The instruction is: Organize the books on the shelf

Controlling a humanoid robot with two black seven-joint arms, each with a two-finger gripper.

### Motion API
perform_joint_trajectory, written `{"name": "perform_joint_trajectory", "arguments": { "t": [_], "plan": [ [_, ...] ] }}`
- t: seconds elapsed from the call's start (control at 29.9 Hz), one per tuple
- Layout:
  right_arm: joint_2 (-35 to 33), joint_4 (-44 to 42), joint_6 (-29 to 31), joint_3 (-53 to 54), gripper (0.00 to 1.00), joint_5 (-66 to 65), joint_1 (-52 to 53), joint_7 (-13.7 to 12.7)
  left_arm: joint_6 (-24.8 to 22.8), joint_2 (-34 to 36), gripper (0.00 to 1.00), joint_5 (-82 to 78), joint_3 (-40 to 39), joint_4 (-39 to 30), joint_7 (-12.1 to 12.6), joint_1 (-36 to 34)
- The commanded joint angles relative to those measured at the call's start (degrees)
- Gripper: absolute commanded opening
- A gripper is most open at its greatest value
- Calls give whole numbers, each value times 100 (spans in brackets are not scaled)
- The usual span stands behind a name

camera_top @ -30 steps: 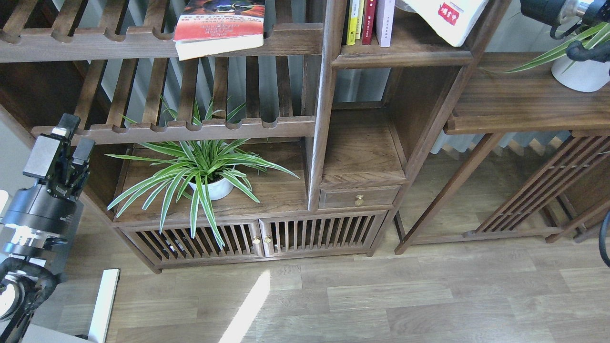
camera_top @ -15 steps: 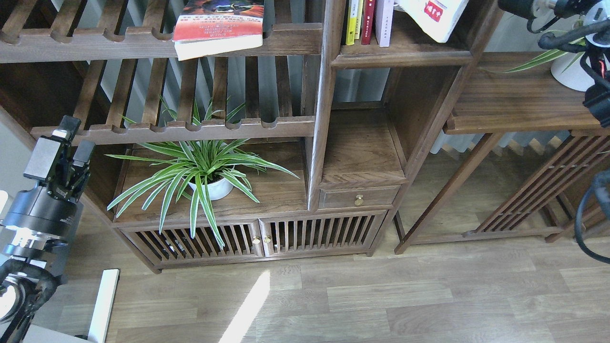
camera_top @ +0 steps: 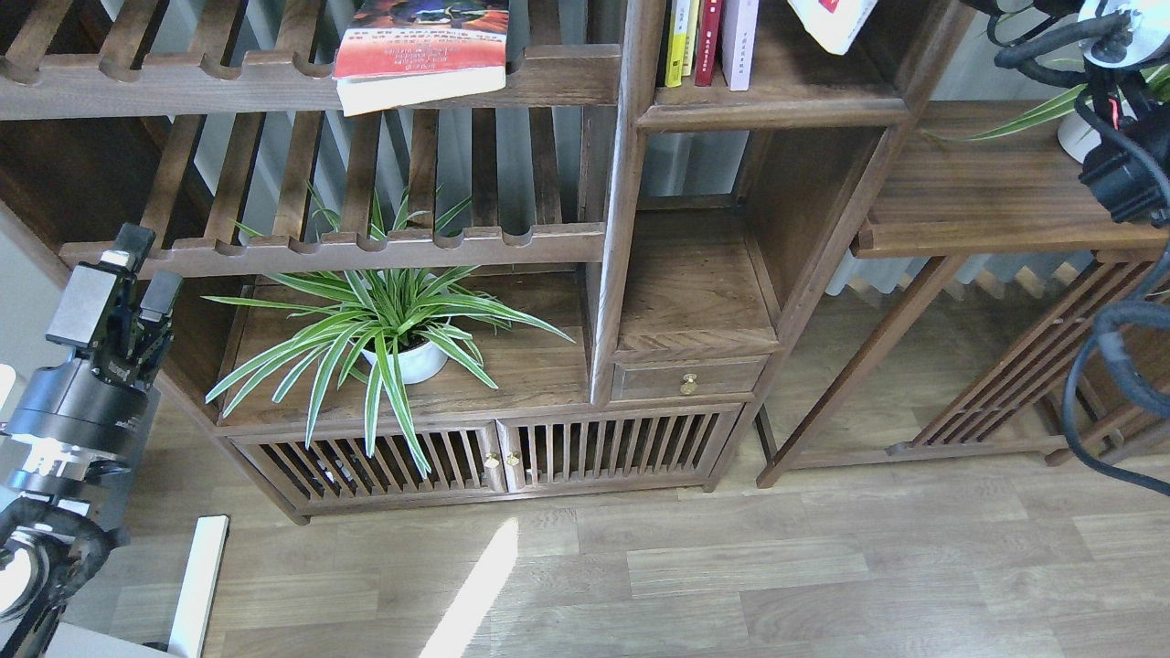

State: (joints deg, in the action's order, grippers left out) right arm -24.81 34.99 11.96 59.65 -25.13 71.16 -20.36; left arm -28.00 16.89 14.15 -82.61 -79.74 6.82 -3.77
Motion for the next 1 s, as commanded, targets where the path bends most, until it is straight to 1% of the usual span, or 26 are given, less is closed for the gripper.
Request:
{"name": "perform_joint_trajectory", "arguments": {
  "t": [0.0,0.17,0.33,0.43,0.5,0.84,0.97],
  "plan": [
    [108,-27,-98,-6,2,-62,38,41,0,-10,98,0,0,2,4,-1],
    [205,-97,-142,-6,2,-132,29,59,0,-2,98,0,-9,2,-5,-1],
    [310,-194,-203,-102,2,-264,29,190,0,-10,98,0,0,11,-5,-1],
    [354,-308,-247,-173,3,-282,29,331,0,-10,98,0,-9,11,-14,-1],
    [372,-352,-256,-217,3,-282,29,375,0,-10,98,9,-9,11,-14,34],
    [627,-510,-414,-252,3,-291,47,402,0,-10,98,44,-9,248,-14,96],
    [706,-721,-423,-261,3,-291,187,472,0,-19,98,61,8,248,-5,96]
  ]
}}
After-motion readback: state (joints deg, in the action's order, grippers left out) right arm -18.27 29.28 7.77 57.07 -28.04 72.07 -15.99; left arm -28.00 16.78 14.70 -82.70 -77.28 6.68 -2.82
